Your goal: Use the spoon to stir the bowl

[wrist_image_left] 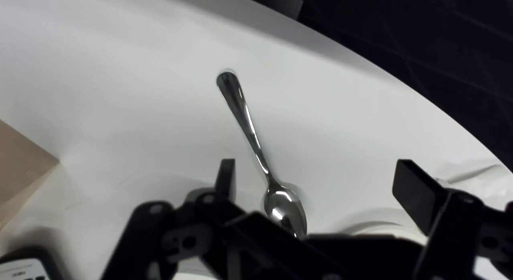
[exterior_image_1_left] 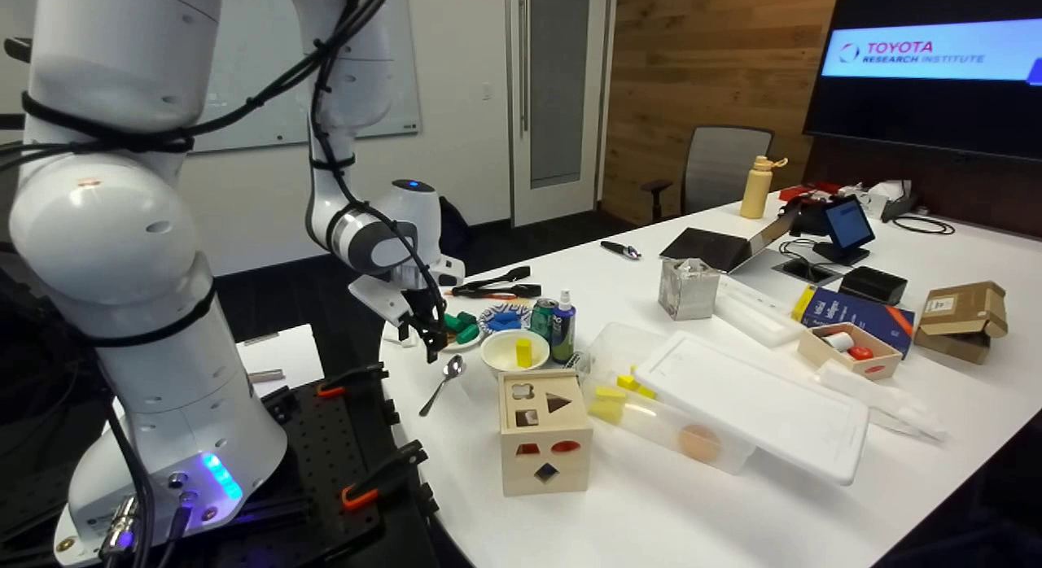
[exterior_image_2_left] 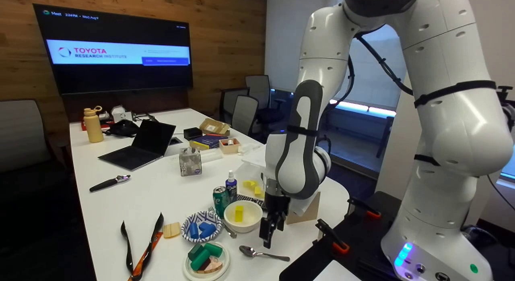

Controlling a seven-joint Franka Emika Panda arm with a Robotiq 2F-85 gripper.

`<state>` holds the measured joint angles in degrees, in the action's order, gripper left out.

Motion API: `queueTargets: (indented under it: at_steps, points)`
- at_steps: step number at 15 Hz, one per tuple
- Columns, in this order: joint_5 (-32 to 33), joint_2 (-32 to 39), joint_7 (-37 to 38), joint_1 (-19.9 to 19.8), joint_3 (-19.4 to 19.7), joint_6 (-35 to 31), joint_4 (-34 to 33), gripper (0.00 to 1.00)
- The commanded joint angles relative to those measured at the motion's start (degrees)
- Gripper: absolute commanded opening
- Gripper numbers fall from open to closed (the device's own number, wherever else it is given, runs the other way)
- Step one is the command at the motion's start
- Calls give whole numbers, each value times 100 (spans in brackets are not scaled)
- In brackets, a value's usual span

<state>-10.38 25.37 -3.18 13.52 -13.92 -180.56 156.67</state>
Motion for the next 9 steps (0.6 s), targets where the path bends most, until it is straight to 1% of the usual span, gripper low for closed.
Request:
queueTargets:
  at_steps: [1, 5, 9]
  points:
    - [517, 784, 115, -179, 88, -291, -427, 100]
    - [871, 1445, 55, -382, 117, -308, -867, 100]
    - [997, 1836, 86, -363, 255, -248, -1135, 100]
